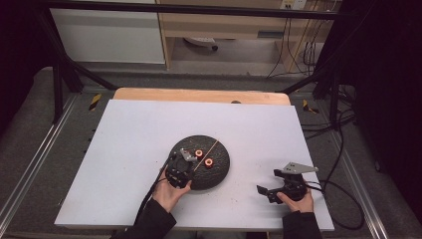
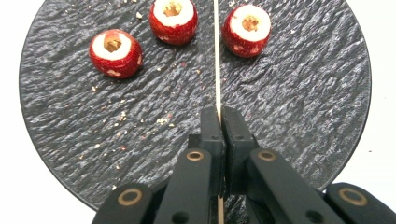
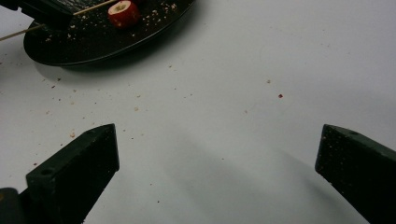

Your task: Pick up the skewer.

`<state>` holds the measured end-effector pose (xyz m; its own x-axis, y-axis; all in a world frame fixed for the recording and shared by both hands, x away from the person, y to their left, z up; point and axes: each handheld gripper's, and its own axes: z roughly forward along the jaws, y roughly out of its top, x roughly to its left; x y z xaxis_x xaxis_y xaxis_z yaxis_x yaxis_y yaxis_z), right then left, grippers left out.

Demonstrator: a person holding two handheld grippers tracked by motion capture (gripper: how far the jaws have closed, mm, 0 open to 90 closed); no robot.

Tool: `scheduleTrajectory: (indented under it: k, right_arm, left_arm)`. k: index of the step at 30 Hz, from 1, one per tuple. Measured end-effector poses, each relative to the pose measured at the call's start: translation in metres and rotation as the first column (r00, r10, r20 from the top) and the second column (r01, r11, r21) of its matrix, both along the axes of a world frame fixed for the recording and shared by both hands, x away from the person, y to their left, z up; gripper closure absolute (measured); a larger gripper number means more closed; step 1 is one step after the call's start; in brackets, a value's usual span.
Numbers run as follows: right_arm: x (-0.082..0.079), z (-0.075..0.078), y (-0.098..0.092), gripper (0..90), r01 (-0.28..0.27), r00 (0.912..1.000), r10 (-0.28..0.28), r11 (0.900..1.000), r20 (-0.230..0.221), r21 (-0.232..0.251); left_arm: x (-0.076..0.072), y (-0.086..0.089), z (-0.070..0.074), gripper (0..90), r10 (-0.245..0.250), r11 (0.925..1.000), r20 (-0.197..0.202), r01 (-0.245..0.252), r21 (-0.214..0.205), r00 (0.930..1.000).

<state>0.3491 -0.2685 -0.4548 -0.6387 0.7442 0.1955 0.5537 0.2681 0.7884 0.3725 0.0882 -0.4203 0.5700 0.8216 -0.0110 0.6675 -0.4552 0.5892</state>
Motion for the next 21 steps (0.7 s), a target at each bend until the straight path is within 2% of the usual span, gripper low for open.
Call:
scheduleTrajectory:
  k: [11,16,19,21]
  right_arm:
    - [0.000,0.000,0.000,0.6,0.003,1.0000,-0.003,1.0000,-0.003,-0.004]
    - [0.000,0.000,0.000,0.6,0.003,1.0000,-0.003,1.0000,0.000,-0.008]
    - [0.000,-0.001,0.000,0.6,0.004,1.0000,-0.004,0.9999,0.000,-0.010]
    - [0.000,0.000,0.000,0.6,0.005,1.0000,-0.005,0.9999,0.000,-0.009]
  left_arm:
    - [-0.008,0.023,0.008,88.0,-0.026,0.9974,0.073,0.031,-0.065,0.9970]
    - [-0.011,0.038,0.010,88.0,-0.026,0.9938,0.099,0.036,-0.105,0.9948]
    - [-0.012,0.050,0.010,88.0,-0.024,0.9885,0.115,0.041,-0.146,0.9931]
    - [-0.012,0.053,0.010,88.0,-0.022,0.9878,0.121,0.040,-0.150,0.9924]
